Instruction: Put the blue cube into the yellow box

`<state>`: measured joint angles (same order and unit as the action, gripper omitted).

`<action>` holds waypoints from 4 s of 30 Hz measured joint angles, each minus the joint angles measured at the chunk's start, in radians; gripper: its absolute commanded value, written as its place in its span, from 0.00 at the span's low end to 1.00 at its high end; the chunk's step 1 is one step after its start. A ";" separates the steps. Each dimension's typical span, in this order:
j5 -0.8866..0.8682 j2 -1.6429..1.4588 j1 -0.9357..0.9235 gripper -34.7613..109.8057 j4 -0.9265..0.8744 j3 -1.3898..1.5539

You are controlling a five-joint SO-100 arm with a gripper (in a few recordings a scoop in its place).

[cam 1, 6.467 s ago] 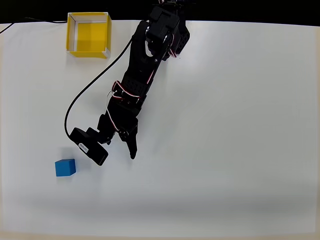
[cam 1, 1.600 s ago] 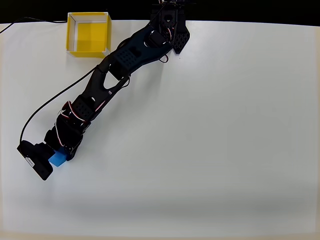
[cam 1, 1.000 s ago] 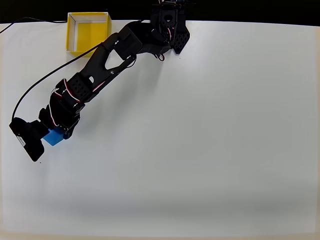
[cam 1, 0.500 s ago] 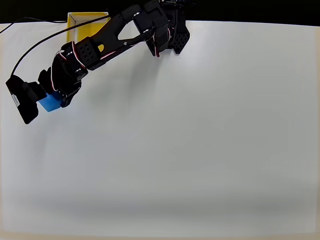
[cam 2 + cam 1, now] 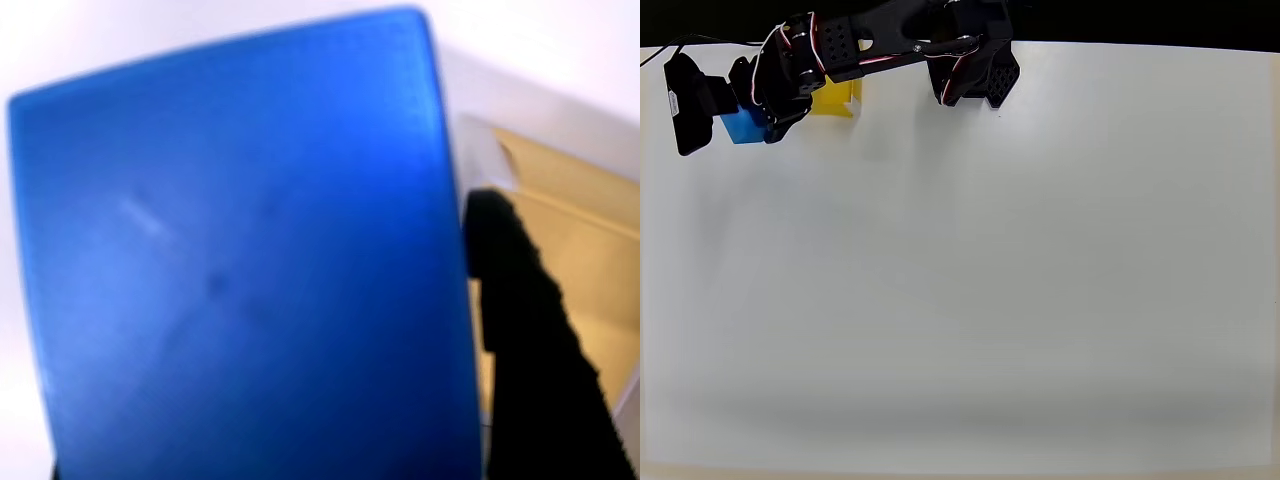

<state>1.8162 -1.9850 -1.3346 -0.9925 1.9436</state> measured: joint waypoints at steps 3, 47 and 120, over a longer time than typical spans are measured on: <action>0.009 -0.035 -0.051 0.37 -0.003 0.043; 0.112 -0.222 -0.279 0.50 0.003 0.509; -0.298 -1.319 1.356 0.45 -0.135 1.175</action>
<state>1.5186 -3.3042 0.0215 -1.1275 3.1186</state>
